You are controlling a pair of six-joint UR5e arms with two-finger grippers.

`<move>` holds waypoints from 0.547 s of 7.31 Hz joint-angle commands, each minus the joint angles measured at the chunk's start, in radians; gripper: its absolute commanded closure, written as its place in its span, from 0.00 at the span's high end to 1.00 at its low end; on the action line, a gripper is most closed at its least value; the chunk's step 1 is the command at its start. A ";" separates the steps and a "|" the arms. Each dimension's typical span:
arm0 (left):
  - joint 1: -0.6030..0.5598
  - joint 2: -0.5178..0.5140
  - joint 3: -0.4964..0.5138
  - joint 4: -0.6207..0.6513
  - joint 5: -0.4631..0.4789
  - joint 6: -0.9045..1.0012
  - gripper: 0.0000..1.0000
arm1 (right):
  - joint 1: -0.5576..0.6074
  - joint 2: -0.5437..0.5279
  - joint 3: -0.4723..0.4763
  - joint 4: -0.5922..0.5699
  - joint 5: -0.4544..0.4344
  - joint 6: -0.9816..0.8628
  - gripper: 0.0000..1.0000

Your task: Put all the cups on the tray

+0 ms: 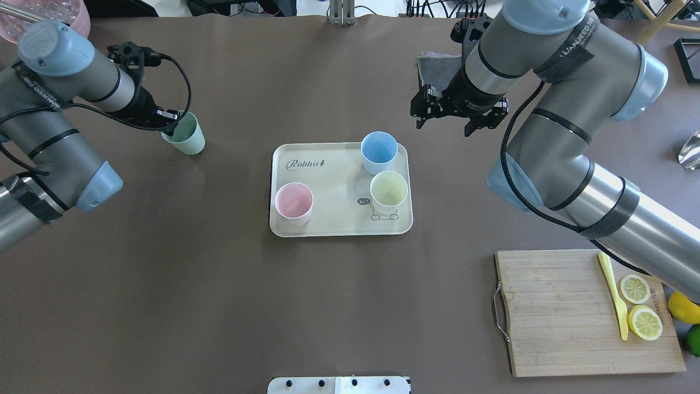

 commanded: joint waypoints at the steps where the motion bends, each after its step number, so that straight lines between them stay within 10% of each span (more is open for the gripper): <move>1: -0.019 -0.085 -0.085 0.181 -0.029 -0.026 0.00 | 0.013 -0.023 0.003 -0.004 0.000 -0.020 1.00; 4: 0.089 -0.136 -0.170 0.209 -0.015 -0.260 0.00 | 0.041 -0.121 0.084 -0.004 0.014 -0.075 1.00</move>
